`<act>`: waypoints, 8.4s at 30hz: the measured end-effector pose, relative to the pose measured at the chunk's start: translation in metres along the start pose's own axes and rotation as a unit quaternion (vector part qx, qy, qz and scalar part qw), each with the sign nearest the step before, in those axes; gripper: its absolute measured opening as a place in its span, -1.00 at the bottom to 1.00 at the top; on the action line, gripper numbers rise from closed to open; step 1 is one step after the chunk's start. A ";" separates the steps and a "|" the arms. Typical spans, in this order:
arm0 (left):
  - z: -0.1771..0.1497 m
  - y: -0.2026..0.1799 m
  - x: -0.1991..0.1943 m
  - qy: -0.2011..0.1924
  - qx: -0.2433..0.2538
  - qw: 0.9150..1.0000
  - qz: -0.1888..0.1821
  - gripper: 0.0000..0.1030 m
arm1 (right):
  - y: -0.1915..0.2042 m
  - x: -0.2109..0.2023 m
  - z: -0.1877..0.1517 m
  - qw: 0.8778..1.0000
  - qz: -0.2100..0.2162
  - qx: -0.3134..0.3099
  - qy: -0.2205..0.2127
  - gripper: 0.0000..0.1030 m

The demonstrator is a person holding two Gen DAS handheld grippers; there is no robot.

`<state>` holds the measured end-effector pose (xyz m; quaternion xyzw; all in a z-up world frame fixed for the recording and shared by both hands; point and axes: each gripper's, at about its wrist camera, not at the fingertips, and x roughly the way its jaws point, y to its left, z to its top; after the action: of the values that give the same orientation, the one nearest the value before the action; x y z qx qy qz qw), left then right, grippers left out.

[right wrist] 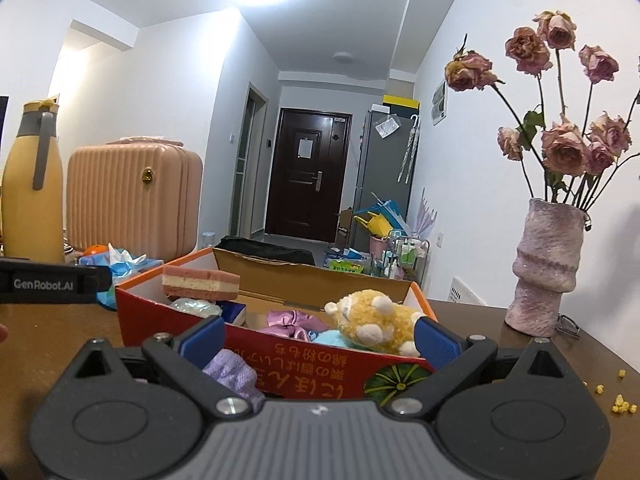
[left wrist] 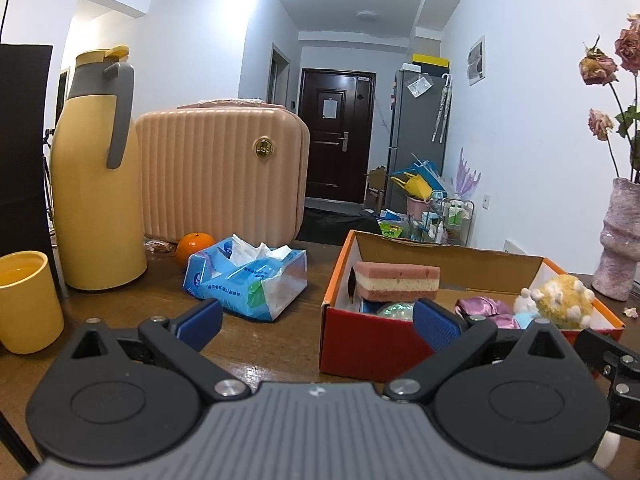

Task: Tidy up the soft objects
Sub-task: 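Open both tools to release the scrunchie and sponge block, then withdraw, then grasp the white wedge sponge with the right tool while the left tool approaches the lilac towel, then grasp the lilac fluffy towel with the left tool while the right tool holds the wedge sponge, then carry the wedge sponge and lilac towel with both tools over the box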

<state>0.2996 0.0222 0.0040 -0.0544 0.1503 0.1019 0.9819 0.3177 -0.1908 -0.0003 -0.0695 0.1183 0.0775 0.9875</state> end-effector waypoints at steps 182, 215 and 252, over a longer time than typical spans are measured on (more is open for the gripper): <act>-0.032 -0.003 -0.064 0.036 0.062 0.995 -0.073 -0.05 | -0.107 -0.055 -0.055 0.981 -0.051 0.144 0.120 -0.40; -0.013 -0.018 -0.076 -0.033 0.051 0.996 -0.067 -0.03 | -0.055 -0.052 -0.031 0.996 -0.023 0.075 -0.029 -0.40; 0.024 -0.059 0.011 -0.052 0.021 0.997 -0.060 -0.03 | -0.024 0.030 0.000 0.996 -0.013 0.050 -0.077 -0.40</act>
<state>0.3299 -0.0296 0.0278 -0.0372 0.0976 0.0419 0.9936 0.3510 -0.2096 -0.0046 -0.0156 0.0444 0.0640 0.9968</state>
